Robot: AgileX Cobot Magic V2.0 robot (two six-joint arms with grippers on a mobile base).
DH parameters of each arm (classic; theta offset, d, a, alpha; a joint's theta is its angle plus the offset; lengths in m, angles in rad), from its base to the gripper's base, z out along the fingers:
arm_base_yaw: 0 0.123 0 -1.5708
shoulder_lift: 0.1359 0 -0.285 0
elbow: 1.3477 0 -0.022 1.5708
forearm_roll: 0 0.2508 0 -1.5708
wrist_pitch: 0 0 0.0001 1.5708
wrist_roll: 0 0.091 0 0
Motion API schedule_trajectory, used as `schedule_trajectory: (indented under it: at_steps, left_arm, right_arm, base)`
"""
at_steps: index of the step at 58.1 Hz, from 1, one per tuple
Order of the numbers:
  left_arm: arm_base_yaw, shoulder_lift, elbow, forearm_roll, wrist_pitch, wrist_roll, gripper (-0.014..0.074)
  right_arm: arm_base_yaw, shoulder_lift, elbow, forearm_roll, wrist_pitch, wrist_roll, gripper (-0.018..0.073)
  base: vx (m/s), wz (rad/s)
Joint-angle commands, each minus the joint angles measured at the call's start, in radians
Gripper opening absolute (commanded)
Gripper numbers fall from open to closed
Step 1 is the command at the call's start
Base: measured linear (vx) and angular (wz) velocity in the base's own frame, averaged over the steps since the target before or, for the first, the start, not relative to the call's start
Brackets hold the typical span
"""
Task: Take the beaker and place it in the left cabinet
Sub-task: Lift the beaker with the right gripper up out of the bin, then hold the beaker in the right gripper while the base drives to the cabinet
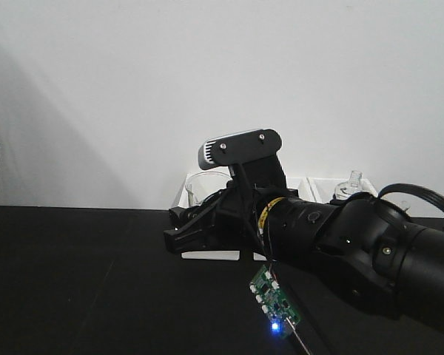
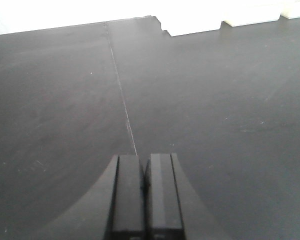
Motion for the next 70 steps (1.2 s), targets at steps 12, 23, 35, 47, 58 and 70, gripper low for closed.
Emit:
schedule_trajectory:
  at_steps: [12, 23, 35, 47, 58, 70]
  left_arm:
    - [-0.006, -0.010, -0.019, -0.011, -0.082, -0.001, -0.0006]
    - [-0.006, -0.010, -0.019, -0.011, -0.082, -0.001, -0.0006]
    - [-0.006, -0.010, -0.019, -0.011, -0.082, -0.001, -0.0006]
    - [-0.006, -0.010, -0.019, -0.011, -0.082, -0.001, -0.0006]
    - [-0.006, -0.010, -0.019, -0.011, -0.082, -0.001, -0.0006]
    - [-0.006, -0.010, -0.019, -0.011, -0.082, -0.001, -0.0006]
  right_arm:
    - [-0.002, -0.042, -0.039, -0.009, -0.069, -0.004, 0.0009]
    - [-0.002, -0.042, -0.039, -0.009, -0.069, -0.004, 0.0009]
    - [-0.003, -0.042, -0.039, -0.009, -0.068, -0.004, 0.0009]
    - [-0.003, -0.042, -0.039, -0.009, -0.068, -0.004, 0.0009]
    - [-0.003, -0.042, -0.039, -0.009, -0.069, -0.004, 0.0009]
    - [-0.003, -0.042, -0.039, -0.009, -0.069, -0.004, 0.0009]
  base:
    - [0.00, 0.01]
    - [-0.02, 0.00]
    - [-0.06, -0.02]
    - [-0.10, -0.03]
    - [-0.14, 0.04]
    - [-0.17, 0.11]
